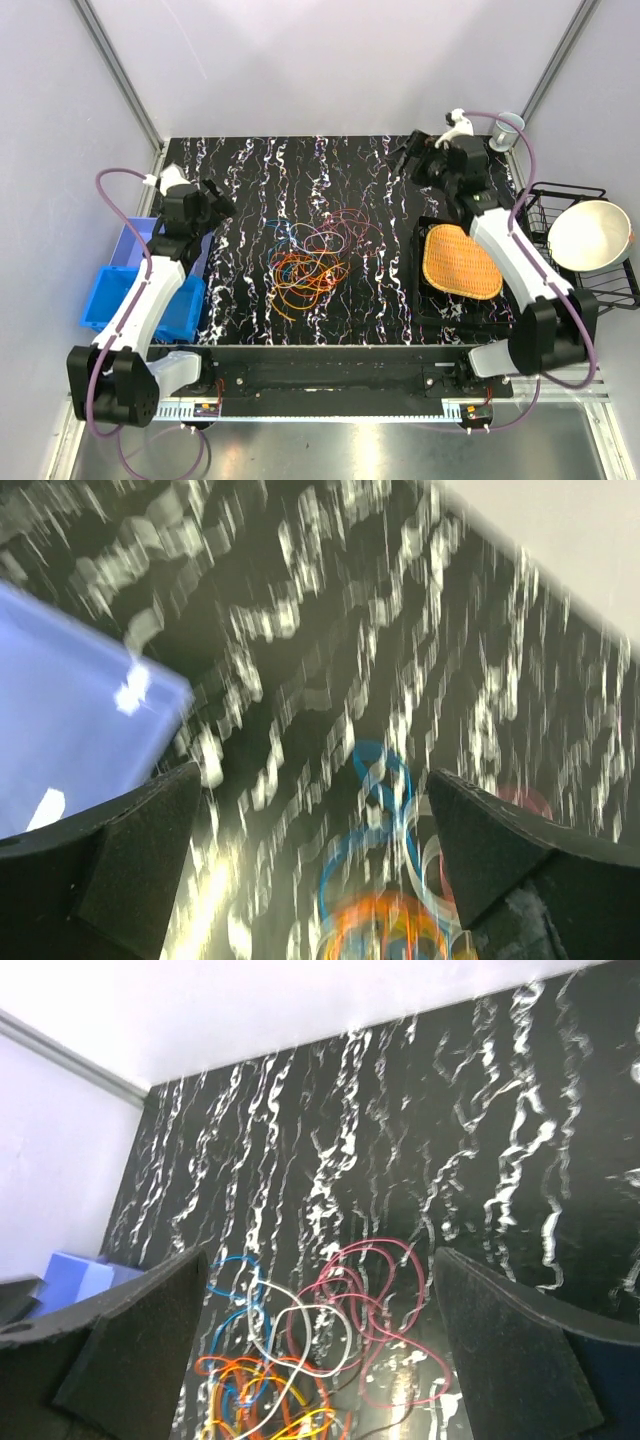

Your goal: Untangle the cables

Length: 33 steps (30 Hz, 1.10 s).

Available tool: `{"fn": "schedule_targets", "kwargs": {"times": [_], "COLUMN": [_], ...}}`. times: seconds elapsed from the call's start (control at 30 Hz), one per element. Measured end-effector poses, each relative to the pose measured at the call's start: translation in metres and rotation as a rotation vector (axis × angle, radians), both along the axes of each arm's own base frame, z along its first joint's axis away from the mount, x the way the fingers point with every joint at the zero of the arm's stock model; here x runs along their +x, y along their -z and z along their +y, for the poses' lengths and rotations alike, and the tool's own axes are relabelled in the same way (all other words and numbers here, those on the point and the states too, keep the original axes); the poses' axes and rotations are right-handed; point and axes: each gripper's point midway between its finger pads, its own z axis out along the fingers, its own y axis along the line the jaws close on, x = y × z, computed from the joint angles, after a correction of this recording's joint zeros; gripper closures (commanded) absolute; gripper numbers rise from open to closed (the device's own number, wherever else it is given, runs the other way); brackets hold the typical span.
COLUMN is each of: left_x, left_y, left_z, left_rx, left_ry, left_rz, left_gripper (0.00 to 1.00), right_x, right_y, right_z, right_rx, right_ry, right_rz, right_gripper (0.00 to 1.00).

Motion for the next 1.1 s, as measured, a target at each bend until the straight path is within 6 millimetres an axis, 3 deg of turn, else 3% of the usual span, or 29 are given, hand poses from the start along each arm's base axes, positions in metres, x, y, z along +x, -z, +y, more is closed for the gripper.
{"fn": "schedule_targets", "kwargs": {"times": [0.1,0.23,0.33,0.47,0.57,0.67,0.83,1.1], "left_x": [-0.018,-0.036,-0.046,-0.065,-0.078,-0.080,-0.081,-0.071], "left_y": [0.008,-0.006,-0.013,0.001,0.028,0.051,0.088,0.109], "left_z": [-0.020,-0.037,-0.056,-0.089,-0.109,-0.114,-0.114,-0.116], "left_rx": [-0.056,-0.072,-0.044,-0.002,0.033,0.076,0.130,0.185], "left_ry": [0.096,0.190,0.270,0.384,0.453,0.460,0.459,0.476], "left_rz": [0.046,0.066,0.078,0.124,0.194,0.250,0.279,0.286], "left_gripper": [0.04,0.12,0.16,0.21,0.21,0.21,0.23,0.35], "right_x": [0.011,0.025,0.024,0.032,0.031,0.025,0.009,0.007], "right_y": [-0.003,-0.019,-0.017,-0.013,-0.004,0.009,0.060,0.070], "right_z": [0.013,0.027,0.028,0.032,0.036,0.040,0.040,0.033], "right_rx": [0.011,0.038,0.055,0.066,0.081,0.093,0.075,0.033], "right_ry": [-0.050,-0.102,-0.100,-0.100,-0.118,-0.145,-0.165,-0.147], "right_rz": [0.063,0.080,0.110,0.151,0.181,0.200,0.309,0.323], "right_gripper": [0.00,0.00,0.00,0.00,0.00,0.00,0.00,0.00]}}
